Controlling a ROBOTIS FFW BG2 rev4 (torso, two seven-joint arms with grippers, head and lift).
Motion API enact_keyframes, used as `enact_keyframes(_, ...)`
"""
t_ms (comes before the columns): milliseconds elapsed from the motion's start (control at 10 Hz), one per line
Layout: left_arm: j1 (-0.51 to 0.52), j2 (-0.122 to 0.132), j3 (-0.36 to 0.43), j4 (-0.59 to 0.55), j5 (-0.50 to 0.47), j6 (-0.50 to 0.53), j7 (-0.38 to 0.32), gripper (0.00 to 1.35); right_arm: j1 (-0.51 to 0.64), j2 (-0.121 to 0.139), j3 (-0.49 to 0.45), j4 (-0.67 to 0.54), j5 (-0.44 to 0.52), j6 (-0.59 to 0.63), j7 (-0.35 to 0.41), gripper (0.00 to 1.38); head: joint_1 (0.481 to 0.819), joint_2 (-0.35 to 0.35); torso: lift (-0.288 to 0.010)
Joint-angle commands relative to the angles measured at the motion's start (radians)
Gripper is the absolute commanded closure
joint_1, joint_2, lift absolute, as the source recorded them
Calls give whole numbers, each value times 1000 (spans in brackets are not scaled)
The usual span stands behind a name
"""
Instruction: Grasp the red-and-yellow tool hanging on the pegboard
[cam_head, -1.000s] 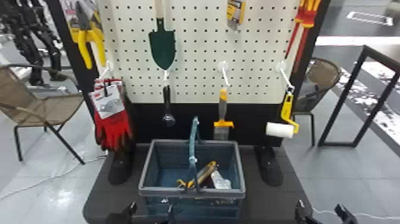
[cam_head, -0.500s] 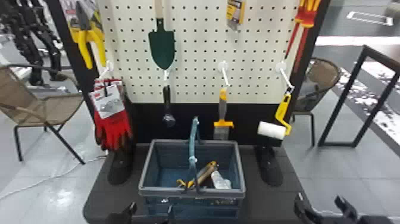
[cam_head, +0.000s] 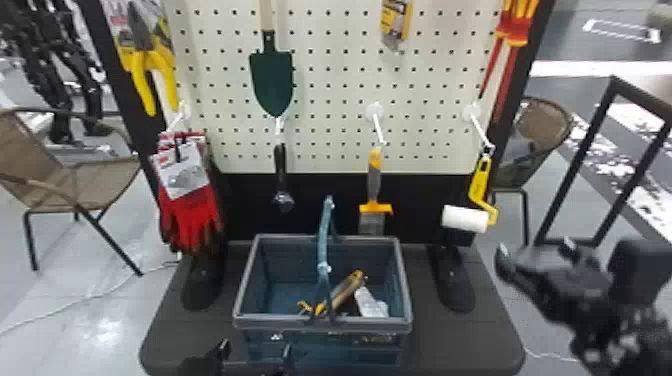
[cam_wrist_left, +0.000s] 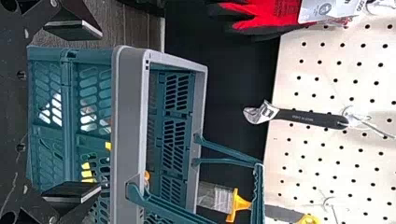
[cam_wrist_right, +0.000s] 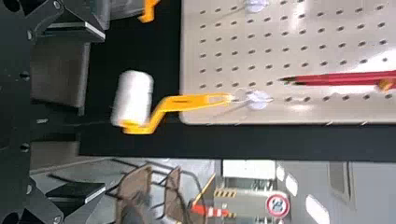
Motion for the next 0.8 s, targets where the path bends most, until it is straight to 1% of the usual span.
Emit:
enact_keyframes(0,-8,8,-10,-1,4,16,0,160,-111,-11,-37,-19,20,95,45,170,549,0,-100)
enact_keyframes(100,-10,7,-13,-2,6,24,0,159,-191,-13,-62,-28,60,146,91,165,549,0,-100)
enact_keyframes(200,-13,8,-16,-2,4,31,0,159,-257,-30,-74,-24,59,171,111,165,549,0,-100)
enact_keyframes(300,-21,10,-22,-2,4,42,0,159,-329,-74,-72,-16,28,209,112,165,549,0,-100)
enact_keyframes(400,-31,17,-31,-2,4,53,0,159,-398,-117,-55,-12,-4,240,112,165,549,0,-100)
enact_keyframes(500,-34,25,-38,-2,7,61,0,159,-450,-152,-23,-12,-12,258,112,165,549,0,-100)
enact_keyframes(600,-36,27,-39,-2,7,70,0,159,-503,-183,11,1,-29,270,109,165,549,0,-100)
enact_keyframes(700,-41,27,-44,-2,6,77,0,159,-552,-202,44,8,-47,292,101,165,549,0,-100)
